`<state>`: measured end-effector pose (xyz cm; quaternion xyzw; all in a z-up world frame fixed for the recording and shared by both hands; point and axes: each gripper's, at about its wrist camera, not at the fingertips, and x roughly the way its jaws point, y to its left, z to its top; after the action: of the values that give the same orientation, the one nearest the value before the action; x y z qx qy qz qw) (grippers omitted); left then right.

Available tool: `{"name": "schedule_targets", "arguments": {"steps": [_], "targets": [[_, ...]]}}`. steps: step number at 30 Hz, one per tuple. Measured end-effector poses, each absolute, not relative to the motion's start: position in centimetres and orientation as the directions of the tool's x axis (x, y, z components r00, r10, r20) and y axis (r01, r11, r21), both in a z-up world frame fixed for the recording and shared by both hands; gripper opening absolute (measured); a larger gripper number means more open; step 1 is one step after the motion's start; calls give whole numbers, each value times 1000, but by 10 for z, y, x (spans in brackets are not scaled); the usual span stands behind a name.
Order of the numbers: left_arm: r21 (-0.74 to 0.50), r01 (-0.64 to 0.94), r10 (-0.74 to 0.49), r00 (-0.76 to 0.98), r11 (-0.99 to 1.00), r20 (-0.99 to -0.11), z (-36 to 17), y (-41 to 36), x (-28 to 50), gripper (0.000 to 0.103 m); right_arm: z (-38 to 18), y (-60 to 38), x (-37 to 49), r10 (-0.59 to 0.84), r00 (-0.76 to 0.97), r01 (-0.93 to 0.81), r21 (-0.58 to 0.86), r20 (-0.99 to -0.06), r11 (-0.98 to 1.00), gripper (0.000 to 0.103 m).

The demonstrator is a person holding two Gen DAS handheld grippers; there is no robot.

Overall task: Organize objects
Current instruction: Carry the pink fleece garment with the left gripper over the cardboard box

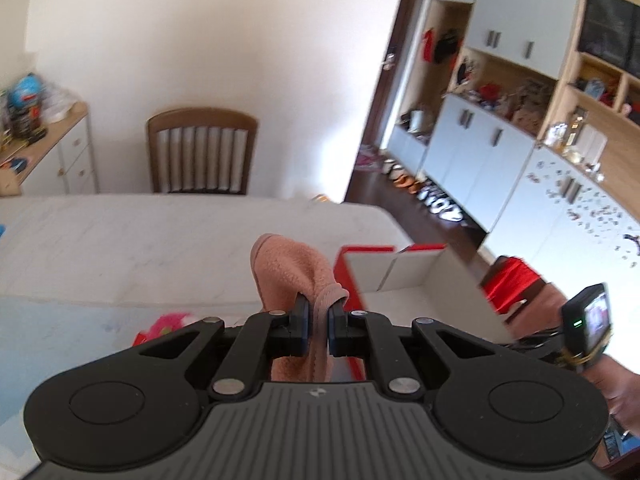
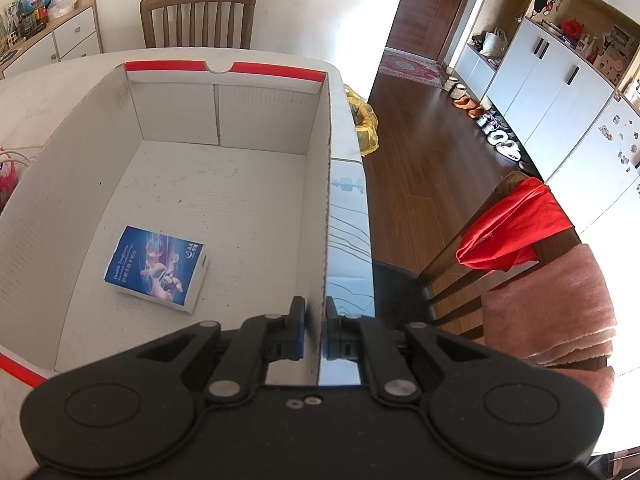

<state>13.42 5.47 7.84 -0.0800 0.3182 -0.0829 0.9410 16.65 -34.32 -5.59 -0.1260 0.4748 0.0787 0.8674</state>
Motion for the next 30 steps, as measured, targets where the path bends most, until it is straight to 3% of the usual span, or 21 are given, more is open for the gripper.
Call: {"name": "schedule_targets", "arguments": {"steps": [10,19,26,28,30], "targets": [[-196,261,-326,775,945,-541,113,12,173,8,-56,-343,167,17,537,-255,-143,-843,956,7],[-119,270,-289,778,955,-557,110,-3,189,8,-56,-344,166,22,539,-251,-135,-842,959,7],[-154,205,-256,823,966,-508,129,27,186,8,-56,-345,165,27,540,-250,-130,-841,960,7],[-126,209,-244,817,970,-522,124,26,186,8,-56,-344,165,27,540,-253,-131,-841,959,7],[-93,206,-220,765,974,-605,98,20,191,8,-57,-343,165,32,536,-259,-128,-844,957,7]]}}
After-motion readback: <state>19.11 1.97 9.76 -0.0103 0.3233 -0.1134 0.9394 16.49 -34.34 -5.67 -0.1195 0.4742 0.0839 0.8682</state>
